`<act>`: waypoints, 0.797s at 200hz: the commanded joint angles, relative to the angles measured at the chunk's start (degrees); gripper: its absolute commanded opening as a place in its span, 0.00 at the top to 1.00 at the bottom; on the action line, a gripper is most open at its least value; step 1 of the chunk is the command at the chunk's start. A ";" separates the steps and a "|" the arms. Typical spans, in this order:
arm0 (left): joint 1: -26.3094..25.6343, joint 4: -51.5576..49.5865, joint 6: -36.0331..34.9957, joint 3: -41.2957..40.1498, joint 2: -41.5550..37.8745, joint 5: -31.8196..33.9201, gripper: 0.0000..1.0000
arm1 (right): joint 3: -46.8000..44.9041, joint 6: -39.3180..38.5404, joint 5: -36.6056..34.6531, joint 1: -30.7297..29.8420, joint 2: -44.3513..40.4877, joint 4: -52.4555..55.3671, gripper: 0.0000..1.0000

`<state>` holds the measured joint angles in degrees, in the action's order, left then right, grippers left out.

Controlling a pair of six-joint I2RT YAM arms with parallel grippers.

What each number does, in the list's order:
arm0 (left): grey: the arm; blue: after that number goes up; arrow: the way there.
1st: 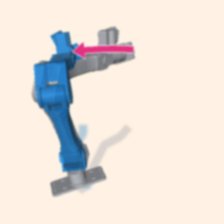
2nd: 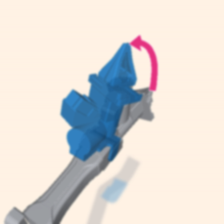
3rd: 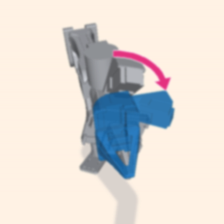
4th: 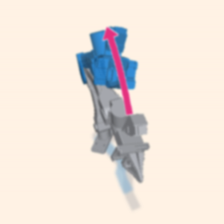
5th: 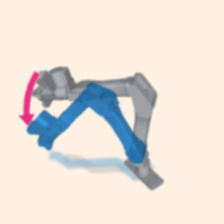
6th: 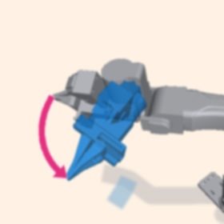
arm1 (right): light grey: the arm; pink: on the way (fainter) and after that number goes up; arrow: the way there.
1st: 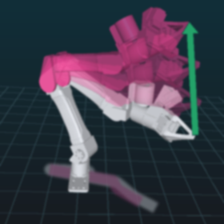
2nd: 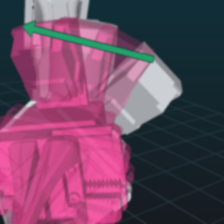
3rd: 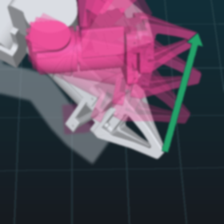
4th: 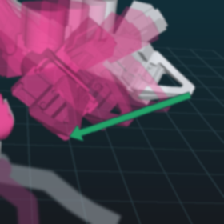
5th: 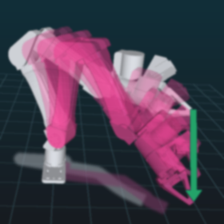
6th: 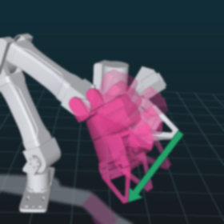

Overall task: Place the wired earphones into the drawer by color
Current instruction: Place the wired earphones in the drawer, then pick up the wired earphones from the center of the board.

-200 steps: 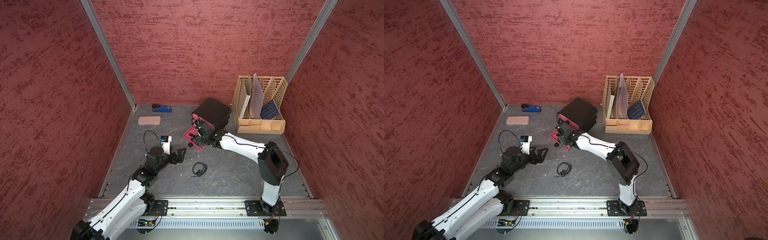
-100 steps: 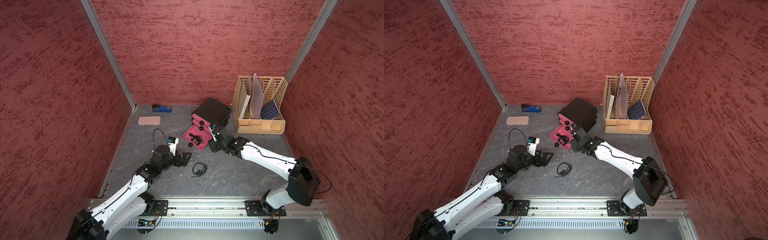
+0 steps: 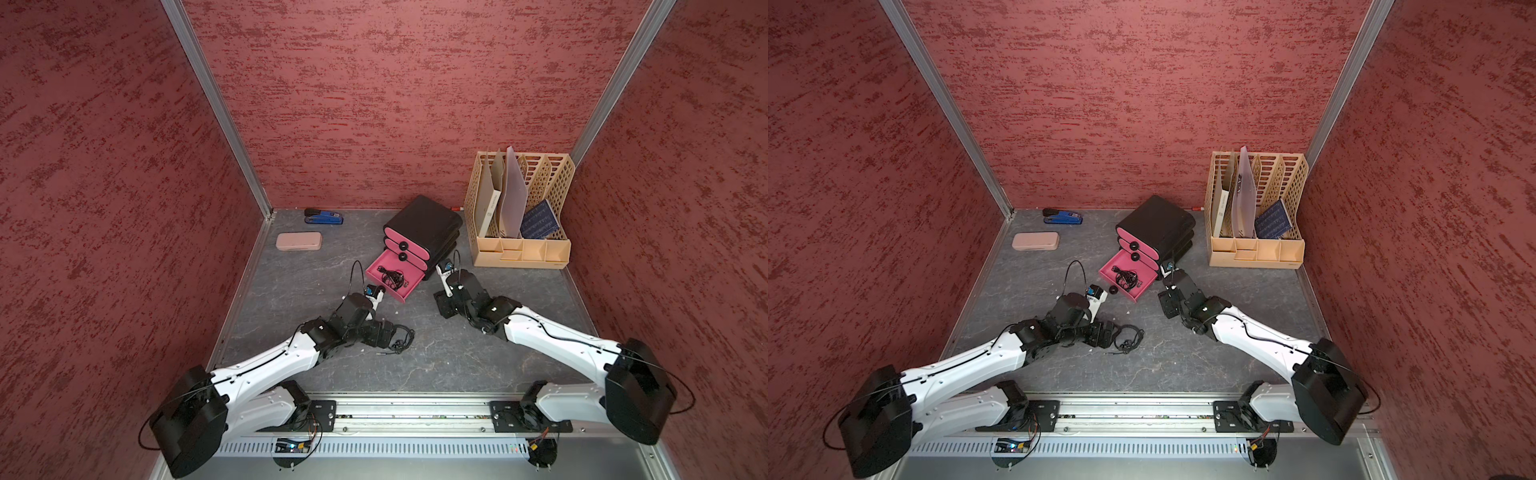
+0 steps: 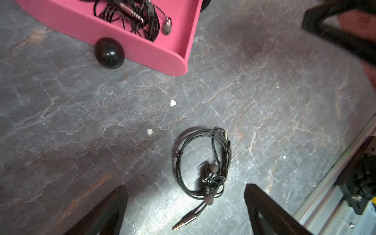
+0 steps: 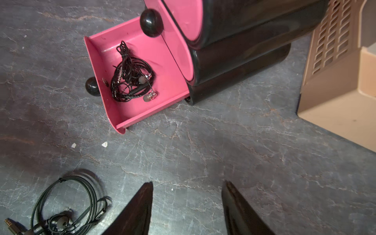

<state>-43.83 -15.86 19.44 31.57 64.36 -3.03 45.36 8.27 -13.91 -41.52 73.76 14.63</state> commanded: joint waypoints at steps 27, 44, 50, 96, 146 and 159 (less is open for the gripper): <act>-1.81 2.44 -3.11 3.99 7.72 2.32 0.16 | -0.76 -1.15 -2.52 0.12 -2.58 -3.73 0.41; -2.20 2.82 -3.84 5.00 10.56 2.81 0.20 | -0.96 -1.15 -2.78 0.12 -3.00 -3.90 0.41; -2.27 3.03 -4.06 5.27 11.46 2.93 0.21 | -1.06 -1.24 -2.92 0.12 -3.09 -3.83 0.41; -2.59 4.25 -4.85 7.16 16.51 2.94 0.38 | -0.98 -1.31 -3.42 0.11 -3.09 -3.65 0.41; -2.84 4.52 -5.29 8.58 20.12 2.65 0.49 | -1.00 -1.26 -3.62 0.13 -3.11 -3.65 0.41; -2.82 4.29 -5.37 8.90 20.77 2.79 0.50 | -0.99 -1.24 -3.67 0.12 -3.20 -3.65 0.41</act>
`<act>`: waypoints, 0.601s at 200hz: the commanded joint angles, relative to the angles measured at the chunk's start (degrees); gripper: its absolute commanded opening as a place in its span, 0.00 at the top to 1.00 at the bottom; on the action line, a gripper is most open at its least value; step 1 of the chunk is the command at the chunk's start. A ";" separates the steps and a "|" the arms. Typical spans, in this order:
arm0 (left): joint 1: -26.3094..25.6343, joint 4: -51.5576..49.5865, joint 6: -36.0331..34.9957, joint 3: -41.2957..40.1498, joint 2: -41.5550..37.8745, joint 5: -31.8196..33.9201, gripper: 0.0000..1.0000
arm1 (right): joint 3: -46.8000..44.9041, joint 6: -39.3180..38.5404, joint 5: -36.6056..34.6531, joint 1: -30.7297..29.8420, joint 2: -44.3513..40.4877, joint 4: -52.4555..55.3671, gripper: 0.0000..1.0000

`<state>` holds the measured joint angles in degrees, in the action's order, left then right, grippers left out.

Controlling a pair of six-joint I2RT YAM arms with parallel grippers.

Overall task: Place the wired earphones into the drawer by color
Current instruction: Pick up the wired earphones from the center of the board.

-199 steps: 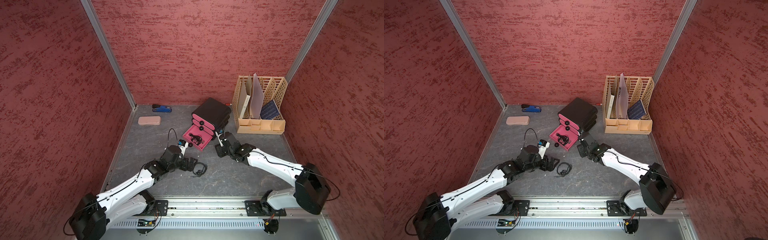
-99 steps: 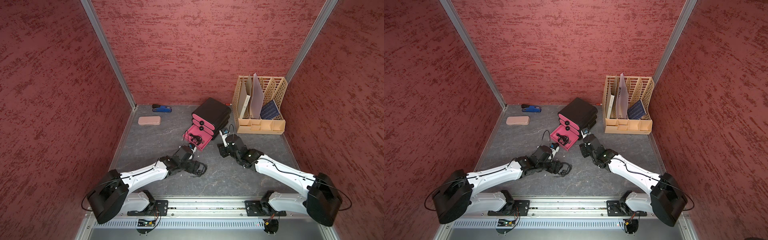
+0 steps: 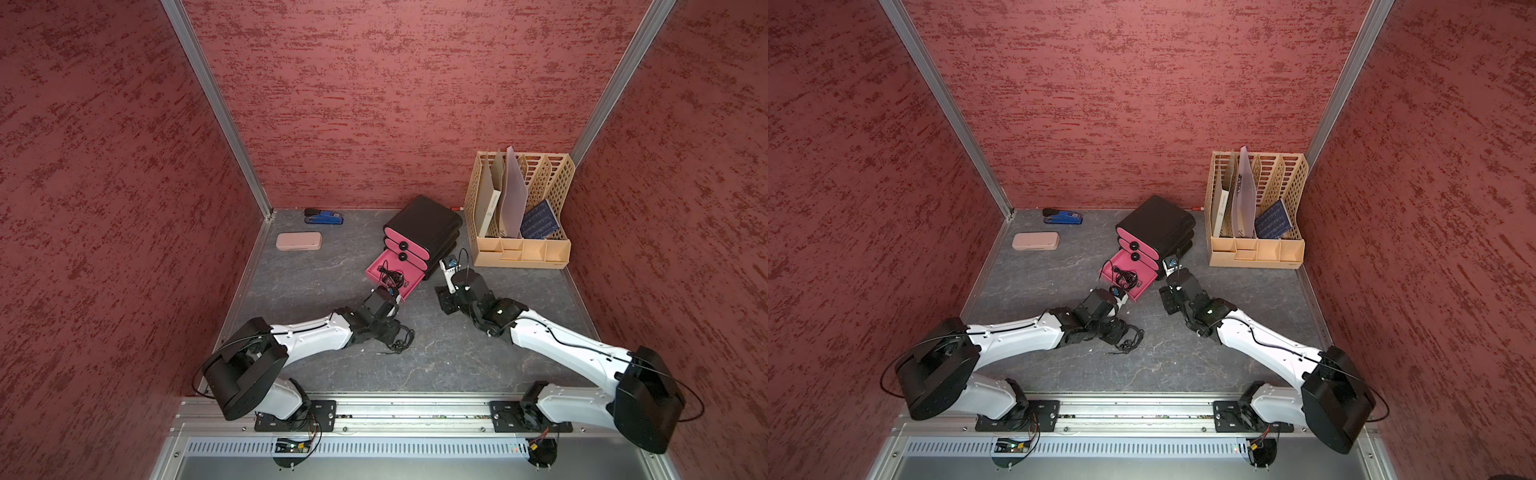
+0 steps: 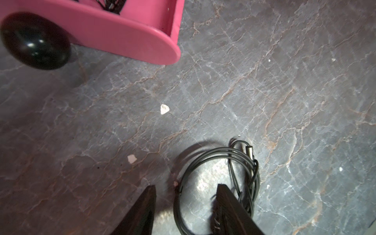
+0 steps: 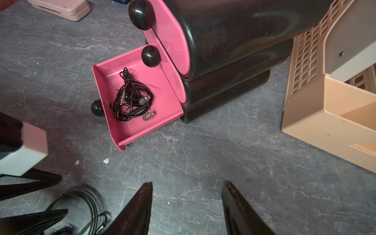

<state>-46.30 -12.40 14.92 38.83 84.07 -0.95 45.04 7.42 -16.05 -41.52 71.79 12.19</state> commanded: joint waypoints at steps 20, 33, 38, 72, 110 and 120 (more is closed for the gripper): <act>-0.35 0.60 -0.77 2.25 2.18 0.61 0.54 | -0.68 -0.43 -1.54 0.08 -1.21 -1.20 0.41; -0.35 0.33 -0.80 2.69 3.04 0.62 0.58 | -0.74 -0.39 -1.52 0.13 -1.22 -1.21 0.41; -0.34 0.25 -0.78 2.77 3.30 0.58 0.59 | -0.72 -0.39 -1.52 0.12 -1.21 -1.20 0.41; -0.36 -0.53 -0.82 3.88 5.16 0.19 0.66 | -0.78 -0.39 -1.61 0.16 -1.30 -1.20 0.41; -0.31 -1.89 -0.78 4.67 6.36 0.15 0.75 | -0.74 -0.37 -1.62 0.18 -1.34 -1.20 0.41; -0.39 -2.19 -0.76 4.70 6.48 0.12 0.78 | -0.75 -0.39 -1.52 0.13 -1.30 -1.20 0.41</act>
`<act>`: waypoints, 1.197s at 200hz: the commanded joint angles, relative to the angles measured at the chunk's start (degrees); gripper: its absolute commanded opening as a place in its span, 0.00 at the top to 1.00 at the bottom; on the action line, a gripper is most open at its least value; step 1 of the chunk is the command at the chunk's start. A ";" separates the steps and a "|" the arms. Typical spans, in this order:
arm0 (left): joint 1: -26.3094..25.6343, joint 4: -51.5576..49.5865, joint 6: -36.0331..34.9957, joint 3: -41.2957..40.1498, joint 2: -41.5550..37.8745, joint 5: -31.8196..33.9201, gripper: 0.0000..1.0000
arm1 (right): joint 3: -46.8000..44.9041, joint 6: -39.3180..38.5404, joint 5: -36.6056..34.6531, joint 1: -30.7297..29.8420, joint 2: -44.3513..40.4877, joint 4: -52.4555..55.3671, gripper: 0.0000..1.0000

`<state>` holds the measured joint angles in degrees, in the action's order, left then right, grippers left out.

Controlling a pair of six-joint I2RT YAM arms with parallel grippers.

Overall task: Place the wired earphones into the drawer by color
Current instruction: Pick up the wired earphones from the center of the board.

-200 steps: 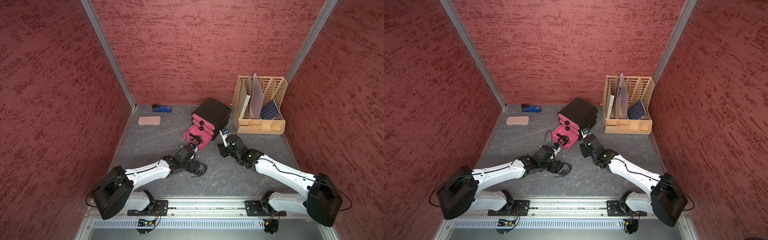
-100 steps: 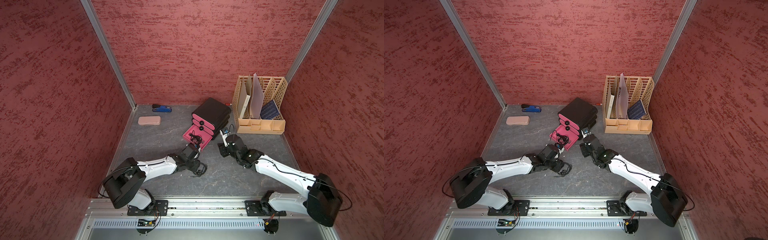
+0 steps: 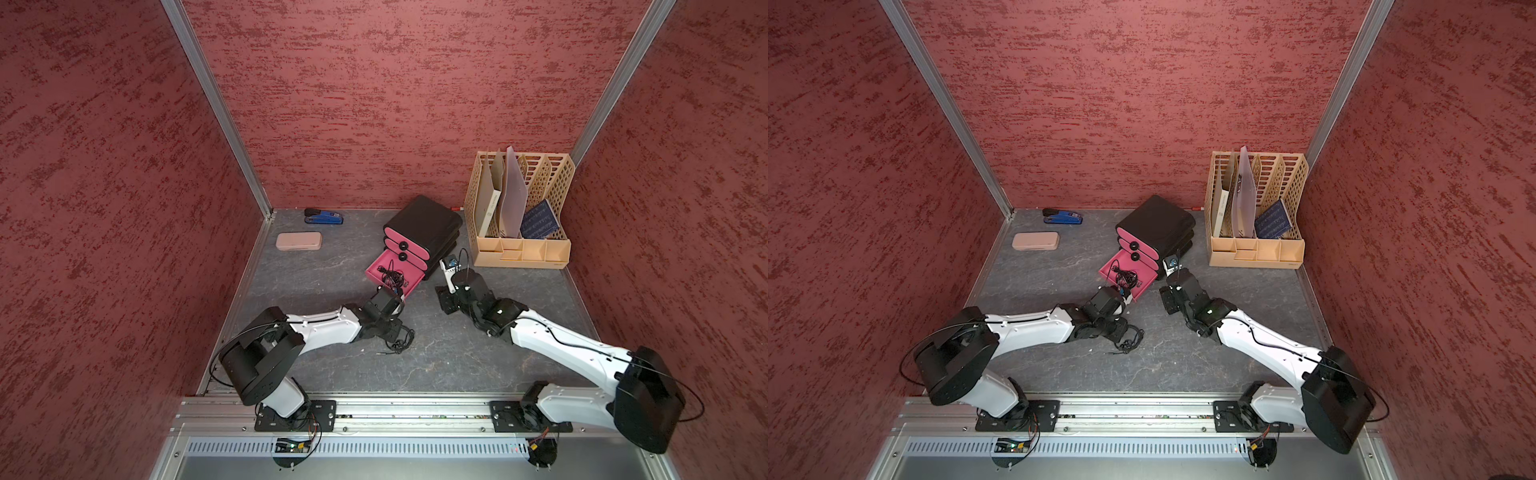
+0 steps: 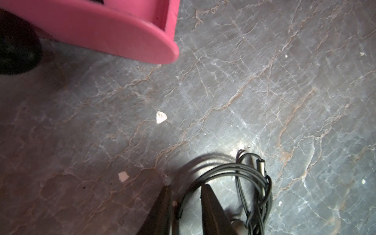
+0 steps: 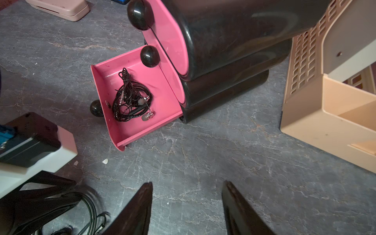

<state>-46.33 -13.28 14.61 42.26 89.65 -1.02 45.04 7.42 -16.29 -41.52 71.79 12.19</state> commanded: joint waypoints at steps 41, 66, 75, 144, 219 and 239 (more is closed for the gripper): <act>-0.49 -2.84 -0.46 1.85 1.44 0.17 0.87 | -0.73 -0.30 -1.29 0.13 -1.23 -1.20 0.41; -0.52 -3.25 -0.38 1.93 1.17 0.56 0.95 | -0.81 -0.30 -1.37 0.17 -1.30 -1.15 0.41; -0.49 -3.36 -0.38 1.94 0.92 0.49 0.97 | -0.75 -0.30 -1.38 0.20 -1.41 -1.11 0.41; -0.56 -3.24 1.81 1.12 -2.69 2.28 1.00 | -1.20 -0.13 -1.48 0.15 -2.79 -1.37 0.41; 0.04 -2.54 3.57 -1.91 -14.69 4.66 1.00 | -1.49 -0.13 -2.51 0.18 -3.15 -1.64 0.41; 0.33 -3.00 3.76 -1.84 -17.35 4.38 1.00 | -1.62 -0.04 -2.82 0.19 -3.49 -1.79 0.41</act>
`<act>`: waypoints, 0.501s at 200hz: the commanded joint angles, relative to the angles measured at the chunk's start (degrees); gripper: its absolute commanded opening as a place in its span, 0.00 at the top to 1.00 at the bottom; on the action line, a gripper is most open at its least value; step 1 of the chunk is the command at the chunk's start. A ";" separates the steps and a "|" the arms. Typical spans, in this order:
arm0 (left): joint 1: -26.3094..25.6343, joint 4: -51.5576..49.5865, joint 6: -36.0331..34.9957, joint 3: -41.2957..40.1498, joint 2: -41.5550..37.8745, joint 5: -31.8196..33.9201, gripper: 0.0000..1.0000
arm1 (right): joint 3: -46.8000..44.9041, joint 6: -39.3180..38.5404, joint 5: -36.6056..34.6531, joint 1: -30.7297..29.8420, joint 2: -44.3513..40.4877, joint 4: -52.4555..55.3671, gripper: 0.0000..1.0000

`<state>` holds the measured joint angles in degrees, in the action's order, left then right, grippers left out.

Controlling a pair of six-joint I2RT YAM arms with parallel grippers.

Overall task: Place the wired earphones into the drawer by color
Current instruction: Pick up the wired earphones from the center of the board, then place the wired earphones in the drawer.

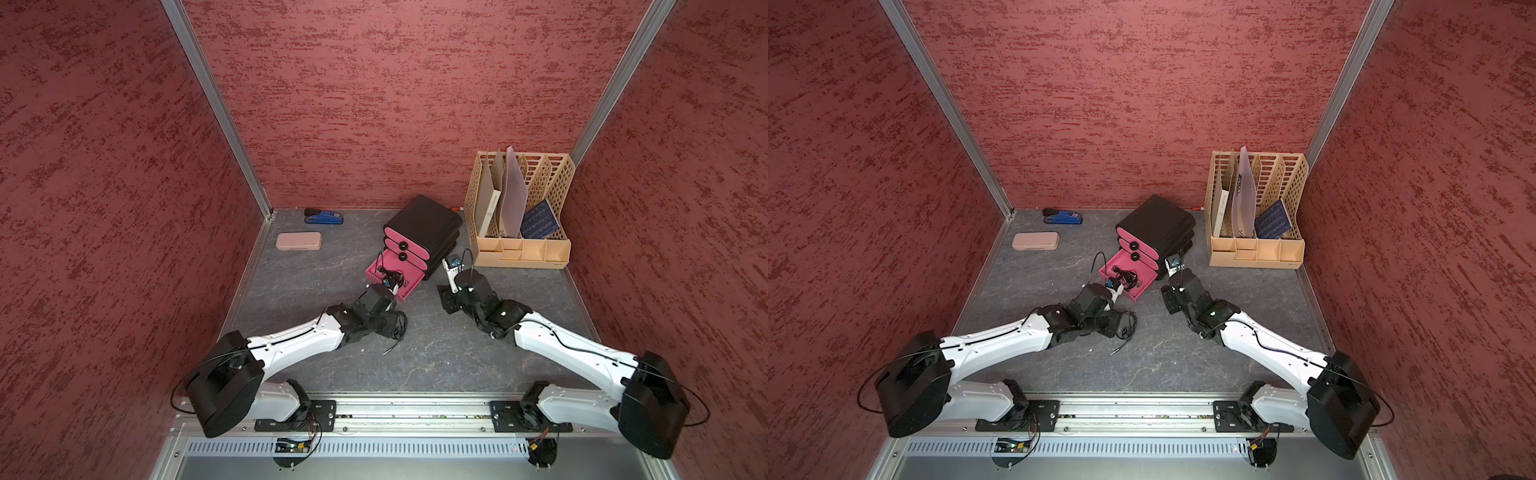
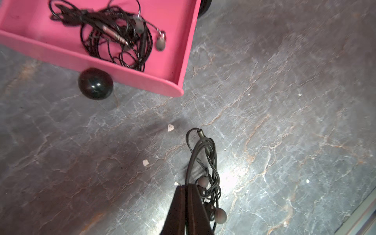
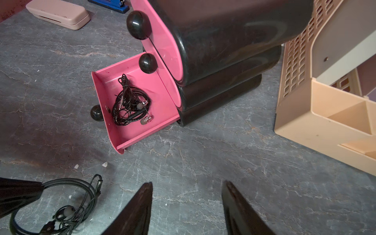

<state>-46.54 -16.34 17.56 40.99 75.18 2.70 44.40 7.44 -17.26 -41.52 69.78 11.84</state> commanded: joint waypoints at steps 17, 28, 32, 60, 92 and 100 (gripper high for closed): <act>0.93 -0.22 1.00 -0.26 -5.03 0.25 1.00 | -1.29 0.03 -2.16 0.23 -1.90 -1.64 0.41; 1.41 -0.50 1.29 0.03 -6.25 0.04 1.00 | -1.55 0.03 -2.38 0.21 -2.27 -1.81 0.41; 1.65 -0.55 1.50 0.13 -6.60 -0.04 1.00 | -1.58 0.02 -2.47 0.16 -2.43 -1.89 0.41; 4.44 1.26 2.83 0.19 -8.53 -2.98 1.00 | -2.06 0.42 -3.72 0.16 -3.15 -2.10 0.41; 8.39 5.38 5.10 0.48 -8.17 -7.91 1.00 | -2.24 1.02 -6.40 0.19 -3.68 -1.95 0.41; 9.21 6.37 5.52 0.75 -7.85 -8.35 1.00 | -2.42 1.01 -6.88 0.23 -3.92 -1.90 0.41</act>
<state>-39.33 -14.59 20.82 40.93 67.18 -1.76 42.70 7.68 -20.64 -41.52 67.31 11.35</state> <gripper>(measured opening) 0.061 0.589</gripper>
